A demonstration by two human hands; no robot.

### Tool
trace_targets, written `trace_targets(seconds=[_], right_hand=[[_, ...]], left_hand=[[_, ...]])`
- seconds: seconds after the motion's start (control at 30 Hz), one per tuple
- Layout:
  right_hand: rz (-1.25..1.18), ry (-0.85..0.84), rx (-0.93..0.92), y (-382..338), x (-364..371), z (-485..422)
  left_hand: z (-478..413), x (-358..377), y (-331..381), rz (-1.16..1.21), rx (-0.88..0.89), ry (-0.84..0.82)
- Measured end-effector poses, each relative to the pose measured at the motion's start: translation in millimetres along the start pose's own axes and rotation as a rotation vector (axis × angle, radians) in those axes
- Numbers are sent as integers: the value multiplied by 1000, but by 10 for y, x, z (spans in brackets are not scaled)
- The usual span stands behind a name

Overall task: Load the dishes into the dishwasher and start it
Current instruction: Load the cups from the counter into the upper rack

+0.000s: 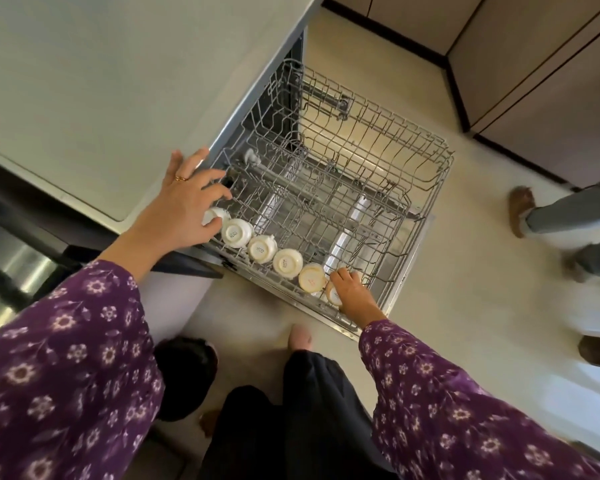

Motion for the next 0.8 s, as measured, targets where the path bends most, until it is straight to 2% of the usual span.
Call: trace_targets(seconds=[0.27,0.4,0.5,0.6,0.7,0.8], right_hand=[[82,-32,25,-120,-51,-6],[144,-46,159,-158,-241,30],[120,11,266,-289,-502,53],[-39,188,291,-595,-817,72],[-172,443,118,-1251,-1215,86],[-245,625,-211,-2299,-1598,131]], left_hand=[[4,-61,-34,72,5,-36],[-8,-27,-51,91,-14,-139],[49,-53,-30,145,-73,-234],[296,-298,-91,351,-194,-160],[755,-633,-215,473,-241,-38],[1357,-992,-511,469,-310,75]])
Point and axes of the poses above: each hand's wrist, its own z-axis away from the middle knuckle, its own x-axis out of the palm, y = z × x, the point moved 10 cm from there along -z, towards the middle knuckle, and after that the axes turned 14 degrees about -x, right-handed, at the moved point
